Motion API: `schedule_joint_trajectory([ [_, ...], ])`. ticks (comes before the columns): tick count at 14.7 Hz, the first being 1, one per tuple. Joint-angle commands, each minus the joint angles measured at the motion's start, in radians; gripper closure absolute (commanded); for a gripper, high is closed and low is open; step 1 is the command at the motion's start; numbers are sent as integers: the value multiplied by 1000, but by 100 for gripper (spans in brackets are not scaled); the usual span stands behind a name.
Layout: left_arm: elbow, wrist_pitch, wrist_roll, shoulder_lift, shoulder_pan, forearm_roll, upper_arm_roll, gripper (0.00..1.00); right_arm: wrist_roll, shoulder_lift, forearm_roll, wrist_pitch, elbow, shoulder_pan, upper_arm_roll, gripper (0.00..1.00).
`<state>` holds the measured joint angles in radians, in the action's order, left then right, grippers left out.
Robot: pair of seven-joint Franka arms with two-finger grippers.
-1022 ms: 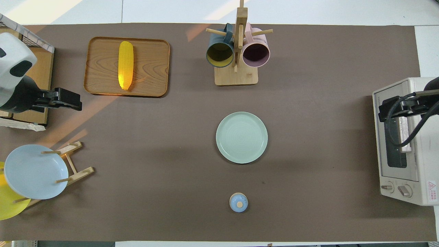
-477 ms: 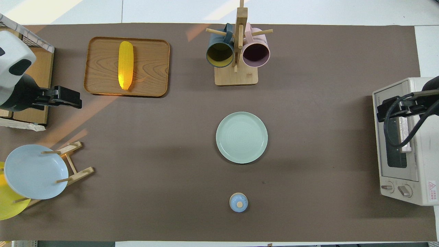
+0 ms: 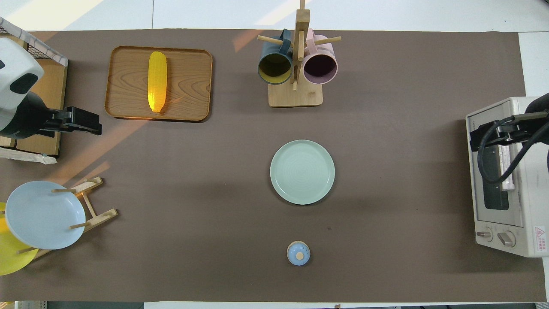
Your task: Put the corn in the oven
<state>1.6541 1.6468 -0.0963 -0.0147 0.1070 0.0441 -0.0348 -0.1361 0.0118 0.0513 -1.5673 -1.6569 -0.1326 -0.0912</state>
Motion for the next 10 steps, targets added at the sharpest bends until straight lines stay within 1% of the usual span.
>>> schedule_joint_trajectory([
  [1,10,10,3,-5,-7,-10,-2,0,-115,105,-8,-155,-216,-56,-1,100],
  [4,12,11,-5,-5,-7,-10,-2,0,-120,126,10,-261,-305,-85,-1,100],
  [6,13,19,-2,-5,-7,-10,-2,0,-117,109,83,-341,-351,-85,-1,100],
  [7,13,18,3,-5,-7,-10,-2,0,-115,93,93,-364,-363,-87,-1,100],
  [8,13,24,-3,-5,-3,-12,-2,0,-114,74,105,-366,-365,-88,1,100],
  [10,16,47,-3,-5,0,-10,-4,0,-112,44,180,-394,-369,-104,1,100],
])
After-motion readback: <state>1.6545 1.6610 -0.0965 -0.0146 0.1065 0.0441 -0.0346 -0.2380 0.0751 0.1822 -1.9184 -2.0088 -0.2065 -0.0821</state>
